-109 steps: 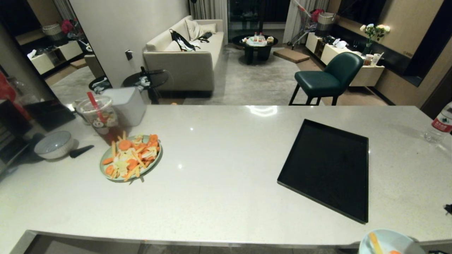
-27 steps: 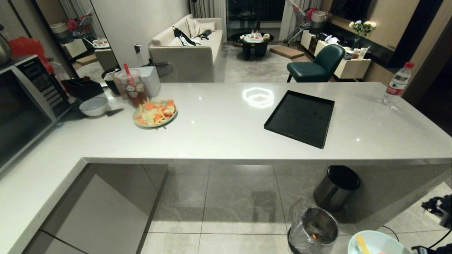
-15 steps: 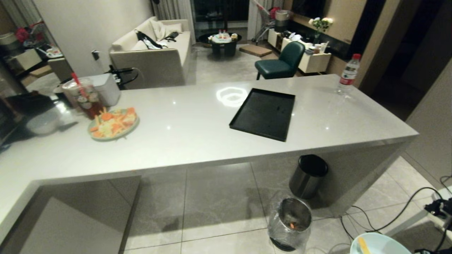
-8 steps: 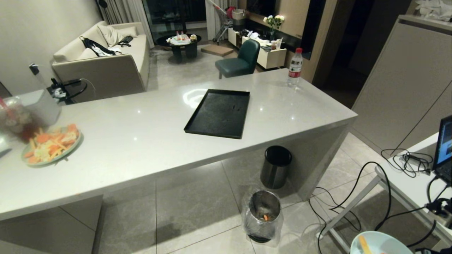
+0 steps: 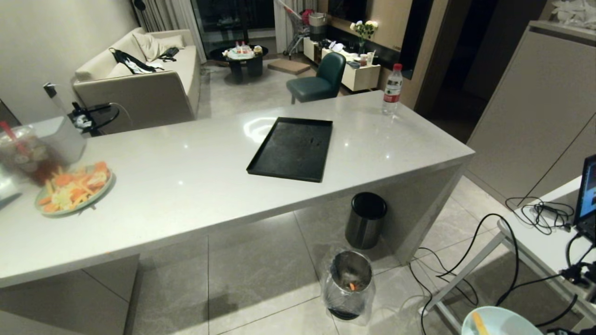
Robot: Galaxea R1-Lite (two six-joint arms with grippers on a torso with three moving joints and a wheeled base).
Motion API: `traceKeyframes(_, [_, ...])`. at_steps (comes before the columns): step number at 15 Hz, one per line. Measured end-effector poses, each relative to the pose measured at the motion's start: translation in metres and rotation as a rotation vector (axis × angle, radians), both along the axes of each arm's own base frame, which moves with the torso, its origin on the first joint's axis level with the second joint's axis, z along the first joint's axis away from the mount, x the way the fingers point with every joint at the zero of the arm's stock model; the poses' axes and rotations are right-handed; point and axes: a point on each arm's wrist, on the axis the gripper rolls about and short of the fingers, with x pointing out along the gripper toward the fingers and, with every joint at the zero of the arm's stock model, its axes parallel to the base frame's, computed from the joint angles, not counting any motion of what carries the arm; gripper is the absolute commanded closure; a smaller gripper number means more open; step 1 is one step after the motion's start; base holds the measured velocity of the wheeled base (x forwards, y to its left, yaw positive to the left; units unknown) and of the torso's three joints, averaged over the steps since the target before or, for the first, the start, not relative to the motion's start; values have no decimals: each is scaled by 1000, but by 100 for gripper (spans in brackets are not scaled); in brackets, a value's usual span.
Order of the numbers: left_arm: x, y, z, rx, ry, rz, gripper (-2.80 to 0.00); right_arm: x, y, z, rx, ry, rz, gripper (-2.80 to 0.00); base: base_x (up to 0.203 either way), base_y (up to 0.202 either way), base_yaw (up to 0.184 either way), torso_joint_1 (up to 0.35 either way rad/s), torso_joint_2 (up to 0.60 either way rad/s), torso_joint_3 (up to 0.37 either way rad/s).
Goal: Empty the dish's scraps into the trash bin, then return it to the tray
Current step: Move the bowl over the trash can
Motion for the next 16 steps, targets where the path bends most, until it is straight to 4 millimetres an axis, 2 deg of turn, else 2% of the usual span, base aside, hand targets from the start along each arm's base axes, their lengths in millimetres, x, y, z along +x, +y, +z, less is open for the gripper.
traceKeyframes(11, [0, 0, 0, 0, 0, 0, 0, -17, -5, -4, 1, -19, 2, 0, 0, 0, 0, 0, 0, 0])
traceKeyframes(16, [0, 0, 0, 0, -1, 0, 0, -19, -5, -6, -1, -21, 12, 0, 0, 0, 0, -21, 50, 30])
